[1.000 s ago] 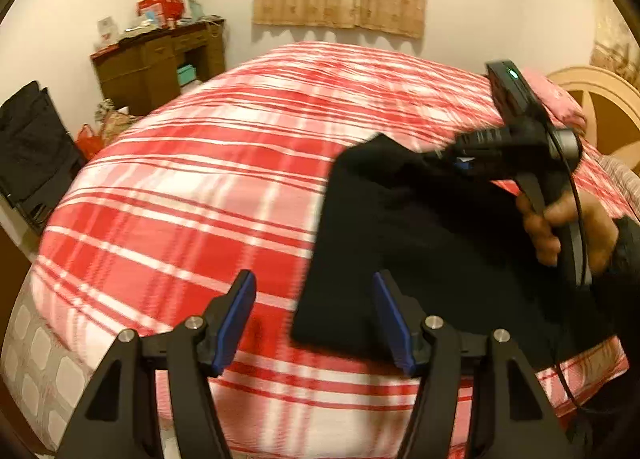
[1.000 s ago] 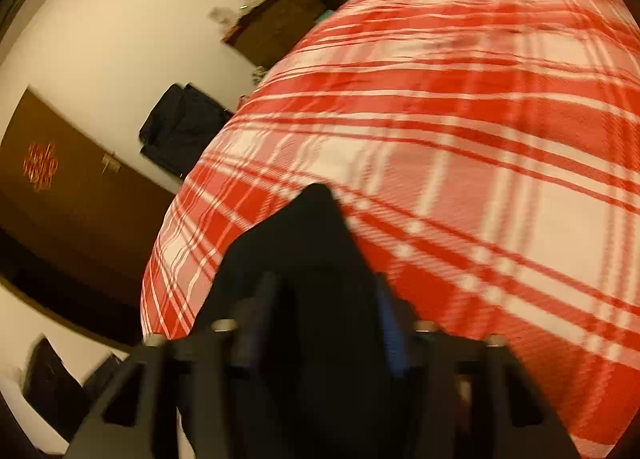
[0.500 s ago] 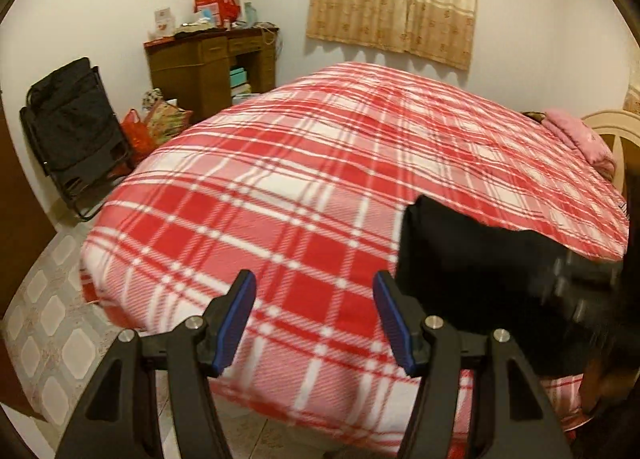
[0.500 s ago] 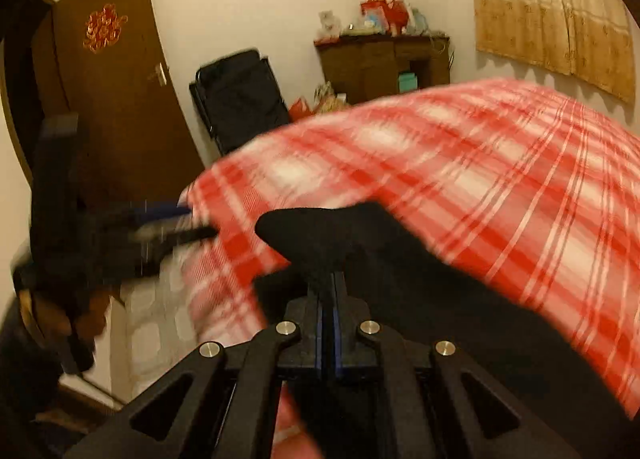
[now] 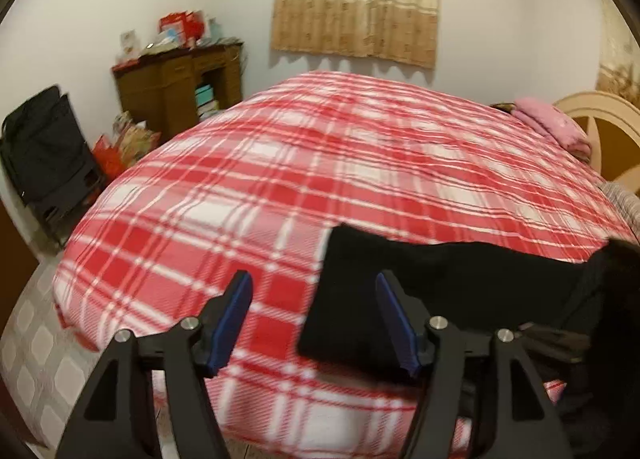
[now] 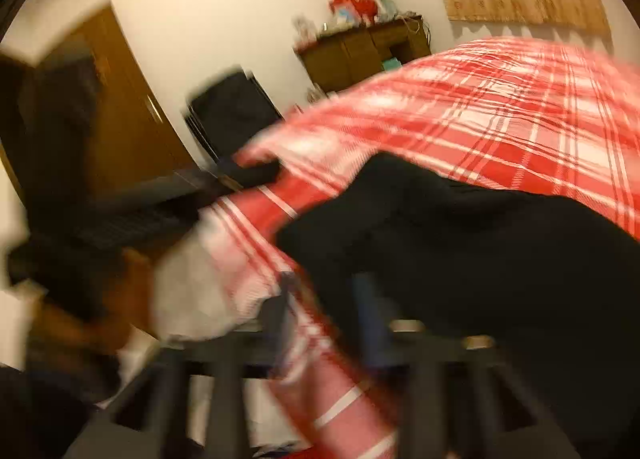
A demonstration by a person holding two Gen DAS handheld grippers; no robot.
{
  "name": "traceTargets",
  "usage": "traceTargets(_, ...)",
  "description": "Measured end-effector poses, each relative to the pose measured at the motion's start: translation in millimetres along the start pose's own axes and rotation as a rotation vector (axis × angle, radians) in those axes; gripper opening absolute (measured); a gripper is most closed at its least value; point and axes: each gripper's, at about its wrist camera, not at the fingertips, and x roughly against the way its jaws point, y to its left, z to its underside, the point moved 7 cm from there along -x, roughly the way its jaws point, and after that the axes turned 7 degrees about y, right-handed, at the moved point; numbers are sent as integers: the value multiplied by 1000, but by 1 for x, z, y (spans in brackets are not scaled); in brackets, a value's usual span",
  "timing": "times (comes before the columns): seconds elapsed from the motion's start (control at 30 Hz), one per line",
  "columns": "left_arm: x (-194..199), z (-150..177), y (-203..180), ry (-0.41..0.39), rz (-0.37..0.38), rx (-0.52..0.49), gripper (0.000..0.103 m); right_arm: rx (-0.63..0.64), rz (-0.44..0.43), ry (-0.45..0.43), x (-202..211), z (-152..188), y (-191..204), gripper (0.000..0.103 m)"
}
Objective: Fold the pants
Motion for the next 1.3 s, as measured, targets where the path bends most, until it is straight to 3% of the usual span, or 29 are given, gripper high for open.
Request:
traceTargets(0.17,-14,4,-31,29,37,-60,67,-132,45,-137,85,-4,-42,75)
traceTargets(0.23,-20,9,-37,53,44,-55,67,-166,160,-169,114,-3,-69,75)
traceTargets(0.33,-25,17,-45,87,50,-48,67,-179,315,-144,144,-3,-107,75)
traceTargets(0.43,-21,22,-47,62,-6,-93,67,-277,369,-158,180,9,-140,75)
traceTargets(0.5,-24,25,-45,61,-28,-108,67,-364,470,-212,213,26,-165,75)
traceTargets(0.63,-39,28,-42,134,26,-57,67,-484,613,-294,275,49,-207,75)
traceTargets(0.8,-25,15,-70,83,46,-140,67,-612,765,-352,362,42,-271,75)
traceTargets(1.03,-18,11,-158,91,232,-271,67,-932,878,-253,431,35,-422,75)
traceTargets(1.1,-18,12,-187,95,272,-323,67,-998,863,-231,433,42,-447,75)
traceTargets(1.3,-21,22,-246,133,382,-430,67,-1120,981,-32,404,64,-484,74)
